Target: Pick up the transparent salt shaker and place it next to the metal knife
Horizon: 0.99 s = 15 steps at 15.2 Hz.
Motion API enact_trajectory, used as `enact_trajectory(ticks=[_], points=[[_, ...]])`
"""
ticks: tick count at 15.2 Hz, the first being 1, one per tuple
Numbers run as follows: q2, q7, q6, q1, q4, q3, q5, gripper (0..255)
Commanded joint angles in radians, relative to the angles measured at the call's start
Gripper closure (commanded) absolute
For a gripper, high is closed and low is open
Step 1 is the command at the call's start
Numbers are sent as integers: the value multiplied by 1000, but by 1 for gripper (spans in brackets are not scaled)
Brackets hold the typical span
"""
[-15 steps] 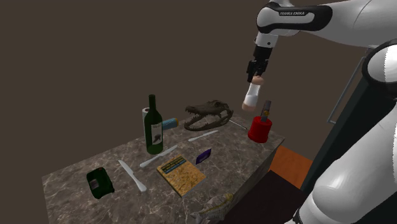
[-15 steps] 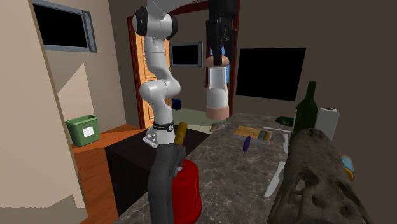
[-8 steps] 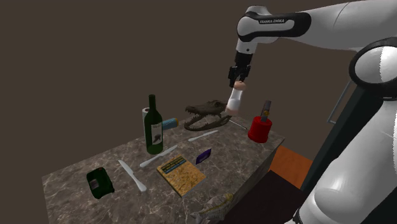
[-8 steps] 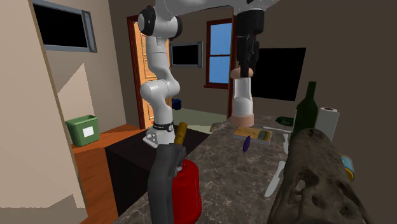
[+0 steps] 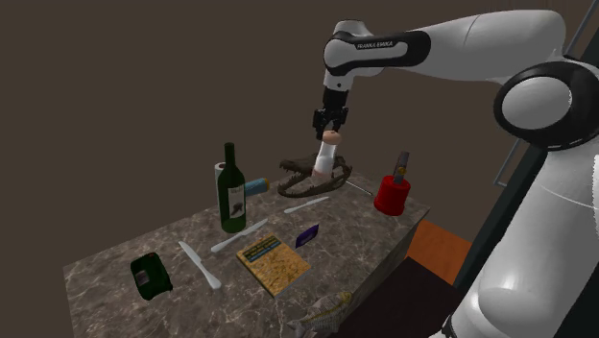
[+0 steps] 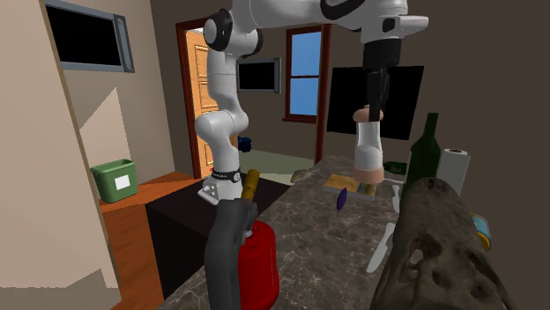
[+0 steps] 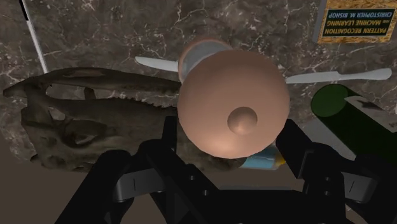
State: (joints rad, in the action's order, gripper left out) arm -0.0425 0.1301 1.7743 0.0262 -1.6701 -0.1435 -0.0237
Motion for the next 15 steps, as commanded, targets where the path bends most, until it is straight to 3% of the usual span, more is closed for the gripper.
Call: enact_trajectory(ticks=[1,9,15], points=[[-42,-35,18,18,24,17,-3,255],[-244,-156,47,86,199,68,-6,255],[-439,-238,25,137,417,95,-2,255]])
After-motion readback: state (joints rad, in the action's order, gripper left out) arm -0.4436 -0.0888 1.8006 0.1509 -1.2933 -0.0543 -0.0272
